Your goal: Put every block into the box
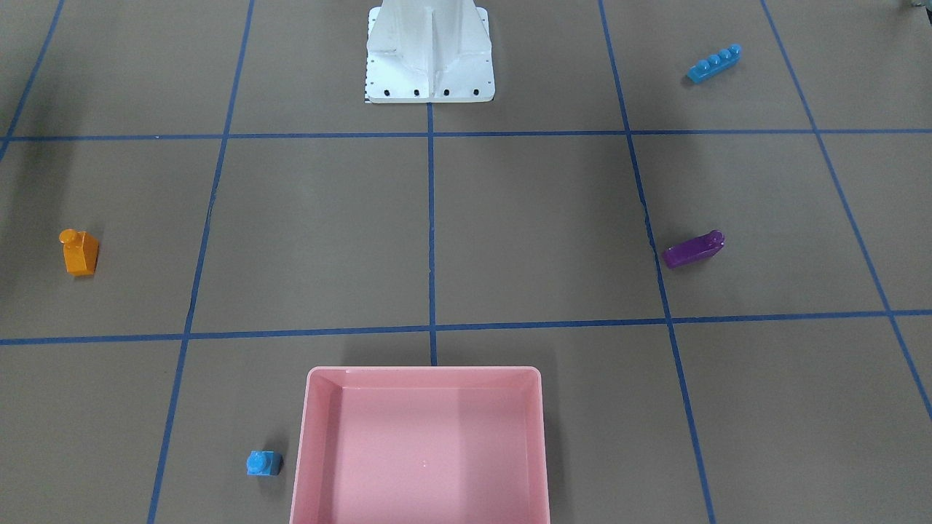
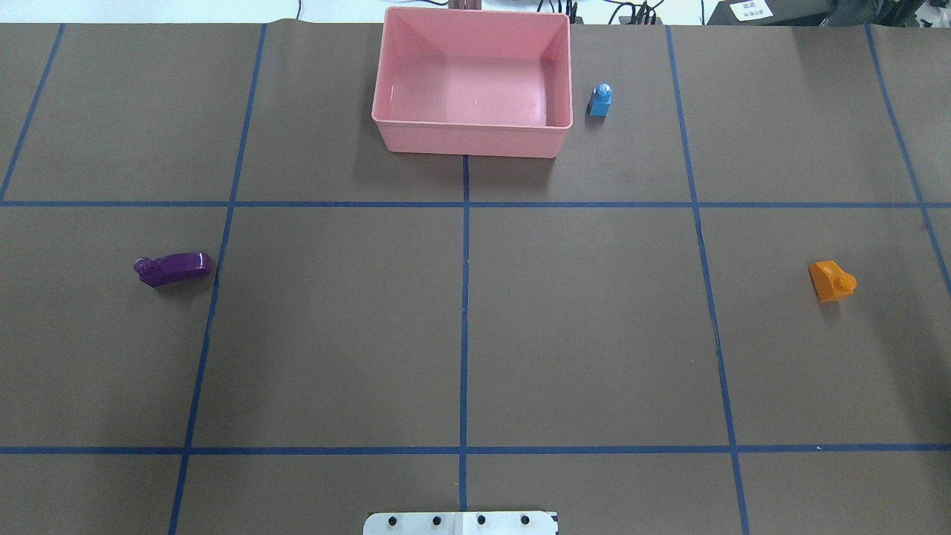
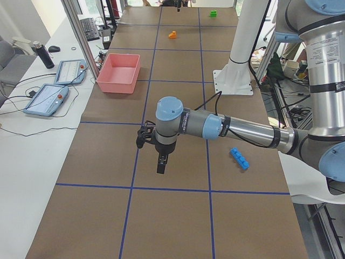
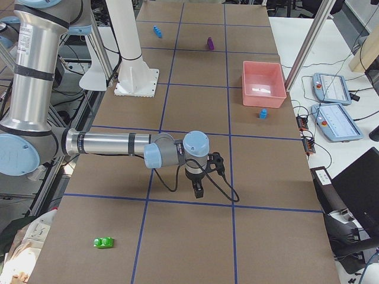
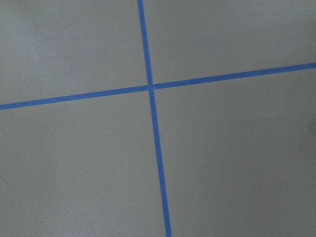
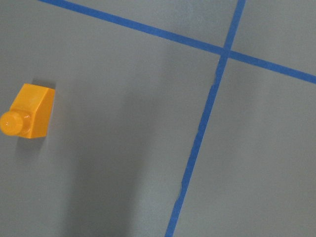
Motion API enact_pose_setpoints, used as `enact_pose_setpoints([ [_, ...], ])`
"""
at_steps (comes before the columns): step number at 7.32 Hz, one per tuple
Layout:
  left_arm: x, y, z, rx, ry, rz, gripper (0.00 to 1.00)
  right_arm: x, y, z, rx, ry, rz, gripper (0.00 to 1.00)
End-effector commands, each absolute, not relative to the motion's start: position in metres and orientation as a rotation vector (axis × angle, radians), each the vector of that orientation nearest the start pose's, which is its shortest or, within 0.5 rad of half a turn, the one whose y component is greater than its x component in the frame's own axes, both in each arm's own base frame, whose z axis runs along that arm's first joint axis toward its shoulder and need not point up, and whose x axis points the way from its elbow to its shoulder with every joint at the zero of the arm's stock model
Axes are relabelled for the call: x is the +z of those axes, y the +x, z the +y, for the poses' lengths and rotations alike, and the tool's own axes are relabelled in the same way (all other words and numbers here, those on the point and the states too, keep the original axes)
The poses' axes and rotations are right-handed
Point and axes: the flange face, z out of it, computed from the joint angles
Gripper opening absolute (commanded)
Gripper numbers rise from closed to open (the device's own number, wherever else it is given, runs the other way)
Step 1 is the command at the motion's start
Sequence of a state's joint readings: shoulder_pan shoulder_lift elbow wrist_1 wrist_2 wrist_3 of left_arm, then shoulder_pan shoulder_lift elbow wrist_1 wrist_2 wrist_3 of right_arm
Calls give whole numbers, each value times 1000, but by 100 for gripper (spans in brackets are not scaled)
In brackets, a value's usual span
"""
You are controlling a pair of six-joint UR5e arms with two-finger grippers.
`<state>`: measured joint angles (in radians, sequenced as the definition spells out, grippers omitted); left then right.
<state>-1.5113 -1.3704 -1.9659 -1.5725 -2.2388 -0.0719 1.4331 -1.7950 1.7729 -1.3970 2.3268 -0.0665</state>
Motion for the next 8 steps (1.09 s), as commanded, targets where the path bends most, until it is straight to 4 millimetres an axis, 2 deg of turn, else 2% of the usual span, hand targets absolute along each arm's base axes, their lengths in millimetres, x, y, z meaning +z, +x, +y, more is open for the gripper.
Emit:
enact_pose_setpoints([
  [1, 571, -46, -405, 59, 134, 684, 100, 637, 9, -415, -250, 129, -767, 100],
  [2, 579, -40, -405, 61, 111, 707, 100, 633, 9, -417, -250, 130, -769, 100],
  [4, 579, -36, -403, 73, 105, 746, 100, 632, 8, -417, -249, 126, -786, 100],
  [5, 577, -36, -400, 81, 119, 750, 100, 634, 7, -410, -244, 113, -815, 100],
  [6, 586, -36, -389, 80, 116, 768, 100, 645, 8, -396, -235, 86, -837, 100],
  [7, 595, -36, -380, 79, 113, 770, 100, 656, 13, -373, -223, 67, -826, 100],
  [8, 593, -35, -380, 86, 121, 772, 100, 656, 14, -371, -240, 103, -822, 100],
])
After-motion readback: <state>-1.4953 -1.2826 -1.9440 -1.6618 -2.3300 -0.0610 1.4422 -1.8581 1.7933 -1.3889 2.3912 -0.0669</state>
